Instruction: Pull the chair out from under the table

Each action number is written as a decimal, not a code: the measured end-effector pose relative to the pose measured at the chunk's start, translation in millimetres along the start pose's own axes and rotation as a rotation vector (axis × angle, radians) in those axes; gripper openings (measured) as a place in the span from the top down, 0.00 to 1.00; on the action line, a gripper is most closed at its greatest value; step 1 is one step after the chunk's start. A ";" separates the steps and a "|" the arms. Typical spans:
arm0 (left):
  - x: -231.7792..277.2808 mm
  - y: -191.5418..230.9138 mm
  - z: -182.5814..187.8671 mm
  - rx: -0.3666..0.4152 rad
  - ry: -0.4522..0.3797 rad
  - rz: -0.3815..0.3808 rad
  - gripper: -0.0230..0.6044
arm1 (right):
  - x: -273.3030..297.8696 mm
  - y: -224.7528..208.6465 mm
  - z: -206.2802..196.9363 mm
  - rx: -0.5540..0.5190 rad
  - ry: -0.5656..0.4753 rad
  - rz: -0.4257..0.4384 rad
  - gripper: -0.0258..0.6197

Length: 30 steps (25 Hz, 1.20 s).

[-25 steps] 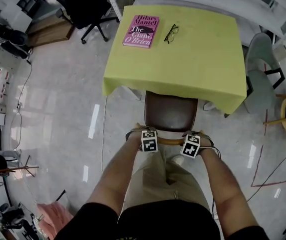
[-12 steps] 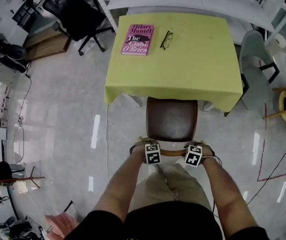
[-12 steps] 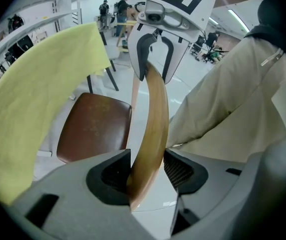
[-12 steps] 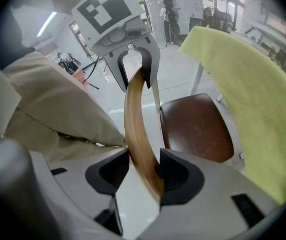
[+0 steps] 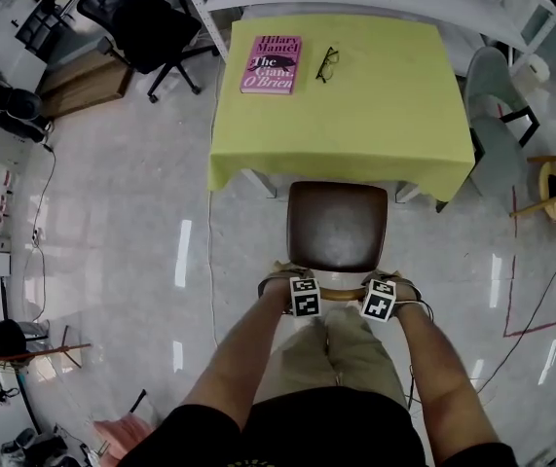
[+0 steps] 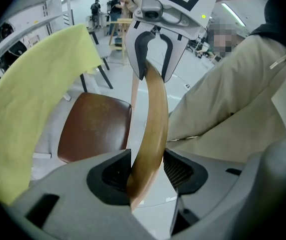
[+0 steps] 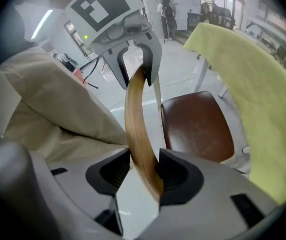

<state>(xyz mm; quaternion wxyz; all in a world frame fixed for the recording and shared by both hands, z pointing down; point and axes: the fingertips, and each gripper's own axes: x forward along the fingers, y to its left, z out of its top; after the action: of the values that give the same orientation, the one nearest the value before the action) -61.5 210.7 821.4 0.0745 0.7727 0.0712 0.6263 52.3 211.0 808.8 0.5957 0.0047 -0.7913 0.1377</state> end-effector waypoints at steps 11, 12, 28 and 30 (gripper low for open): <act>4.8 -36.1 -8.1 -0.032 -0.013 -0.034 0.65 | 7.7 33.3 -0.4 0.042 0.025 0.033 0.68; 3.1 -37.2 -8.3 -0.047 -0.017 -0.045 0.65 | 7.5 34.7 -0.2 0.055 0.027 0.041 0.68; -90.4 12.3 -0.3 -0.525 -0.420 0.188 0.94 | -50.6 6.2 31.3 0.475 -0.300 -0.149 0.94; -110.9 20.2 2.0 -0.584 -0.486 0.261 0.95 | -64.5 3.4 39.2 0.553 -0.370 -0.183 0.94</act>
<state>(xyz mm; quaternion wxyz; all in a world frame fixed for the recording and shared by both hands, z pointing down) -82.0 168.3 718.9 0.2254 0.8473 -0.2285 0.4232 33.5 195.5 737.4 0.4281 0.2621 -0.8149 0.2898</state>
